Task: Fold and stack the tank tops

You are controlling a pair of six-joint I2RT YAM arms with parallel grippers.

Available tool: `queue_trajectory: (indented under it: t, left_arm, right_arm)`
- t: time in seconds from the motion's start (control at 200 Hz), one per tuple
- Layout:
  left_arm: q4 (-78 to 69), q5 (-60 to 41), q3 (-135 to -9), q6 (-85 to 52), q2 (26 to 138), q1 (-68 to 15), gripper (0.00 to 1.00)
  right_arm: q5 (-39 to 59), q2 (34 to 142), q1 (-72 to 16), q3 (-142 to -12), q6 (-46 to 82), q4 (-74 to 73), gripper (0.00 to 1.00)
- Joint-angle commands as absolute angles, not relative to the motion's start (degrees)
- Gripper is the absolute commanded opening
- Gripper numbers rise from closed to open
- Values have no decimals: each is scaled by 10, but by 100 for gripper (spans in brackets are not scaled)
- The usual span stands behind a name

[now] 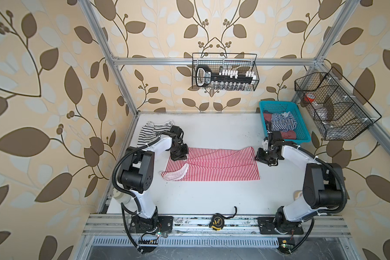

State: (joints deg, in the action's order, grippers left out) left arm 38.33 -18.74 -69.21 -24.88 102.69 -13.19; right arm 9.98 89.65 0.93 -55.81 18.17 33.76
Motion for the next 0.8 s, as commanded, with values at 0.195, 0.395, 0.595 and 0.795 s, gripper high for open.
queue_trajectory:
  t: [0.195, 0.395, 0.595, 0.795]
  left_arm:
    - [428, -191, -709, -248, 973, -137, 35]
    - [464, -169, -770, -239, 969, -137, 40]
    - [475, -137, -870, -228, 1056, -133, 40]
    - [485, -110, -948, -223, 1145, -97, 39]
  right_arm:
    - [186, 947, 11, -618, 197, 298, 39]
    - [204, 1009, 10, -666, 200, 283, 39]
    - [211, 1062, 10, -709, 194, 287, 40]
    - [216, 1074, 10, -709, 199, 279, 18]
